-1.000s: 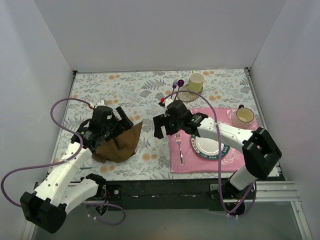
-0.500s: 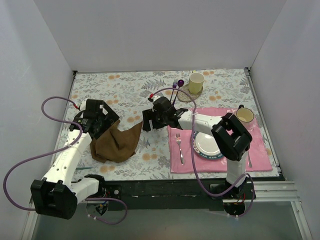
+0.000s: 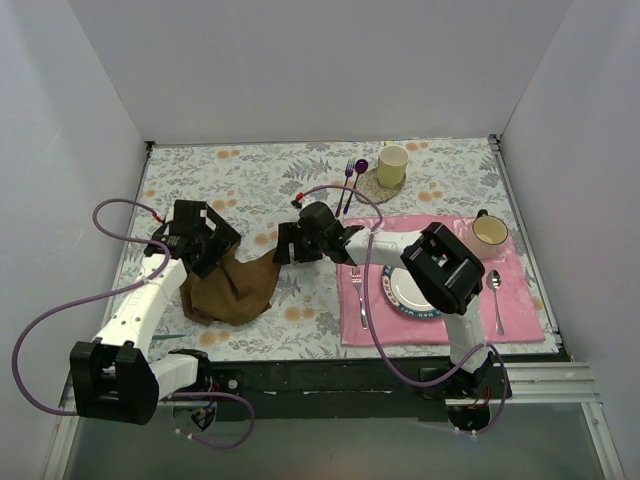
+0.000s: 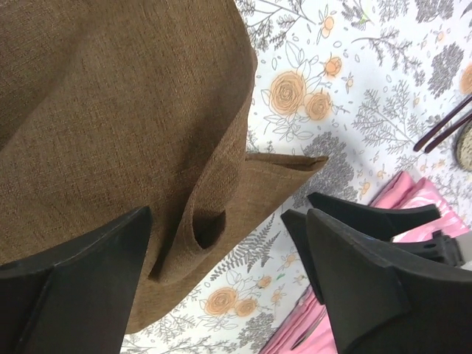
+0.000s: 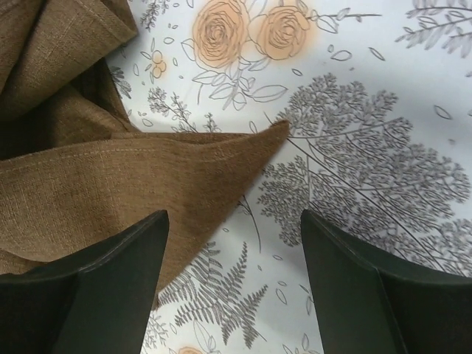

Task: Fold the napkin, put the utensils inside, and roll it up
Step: Flatten the napkin out

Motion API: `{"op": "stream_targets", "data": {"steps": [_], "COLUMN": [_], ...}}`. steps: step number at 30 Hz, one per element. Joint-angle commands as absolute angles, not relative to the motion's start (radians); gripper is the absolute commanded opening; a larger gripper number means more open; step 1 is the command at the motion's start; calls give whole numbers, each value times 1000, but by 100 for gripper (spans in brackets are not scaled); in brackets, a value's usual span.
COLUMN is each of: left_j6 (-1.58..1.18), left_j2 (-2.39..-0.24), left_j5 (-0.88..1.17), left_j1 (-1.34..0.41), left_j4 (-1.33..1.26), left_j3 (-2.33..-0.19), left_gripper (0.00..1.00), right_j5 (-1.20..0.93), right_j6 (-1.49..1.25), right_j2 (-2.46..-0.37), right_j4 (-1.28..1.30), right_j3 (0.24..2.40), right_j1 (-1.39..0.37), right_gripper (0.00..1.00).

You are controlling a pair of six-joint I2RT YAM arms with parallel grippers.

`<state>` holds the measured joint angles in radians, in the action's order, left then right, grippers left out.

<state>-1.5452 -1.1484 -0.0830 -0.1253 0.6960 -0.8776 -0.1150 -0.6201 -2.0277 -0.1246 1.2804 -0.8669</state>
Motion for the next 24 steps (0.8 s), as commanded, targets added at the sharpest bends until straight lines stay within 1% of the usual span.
{"op": "stream_targets", "data": {"steps": [1, 3, 5, 7, 8, 10, 11, 13, 14, 17, 19, 20, 21, 22, 24], "left_j6": [-1542, -1537, -1532, -1531, -1528, -1520, -1519, -1513, -1513, -1508, -1503, -1499, -1493, -1486, -1483], "left_j2": [-1154, -1149, -1141, -1146, -1150, -1157, -1164, -1170, -1173, -1181, -1198, -1204, -1218, -1227, -1273], "left_j5": [-61, -48, -19, -9, -3, -2, 29, 46, 51, 64, 57, 52, 51, 40, 35], "left_j1": [-100, -86, -72, -61, -60, -55, -51, -41, -38, -28, -23, -15, -12, -11, -5], "left_j4": [646, 629, 605, 597, 585, 577, 575, 569, 560, 539, 537, 535, 531, 528, 522], "left_j3": [-868, -861, -853, -853, -850, -830, -822, -804, -798, -776, -782, -791, -801, -833, -877], "left_gripper": [81, 81, 80, 74, 70, 64, 56, 48, 43, 38, 25, 18, 4, 0, 0], "right_j5": [-89, -97, -98, -83, -83, -74, -74, -78, -78, -83, -81, -77, -75, -80, -110], "right_j6": [-649, -652, -655, -666, -667, -661, -658, -649, -641, -640, -634, -623, -618, -614, -603], "right_j2": [-2082, -2109, -2128, -2137, -2135, -2125, -2122, -2111, -2108, -2105, -2108, -2111, -2117, -2121, -2147], "right_j4": [-196, -204, -195, -178, -184, -186, -189, -196, -193, -201, -206, -209, -212, -206, -189], "right_j3": [1308, 1324, 1347, 1353, 1344, 1338, 1333, 1325, 1327, 1318, 1319, 1319, 1322, 1345, 1388], "right_j1": [-894, -894, -896, -894, -896, -896, -896, -896, -896, -896, -896, -894, -893, -890, -874], "right_gripper": [80, 78, 71, 67, 64, 62, 59, 59, 56, 52, 48, 44, 42, 31, 14]}}
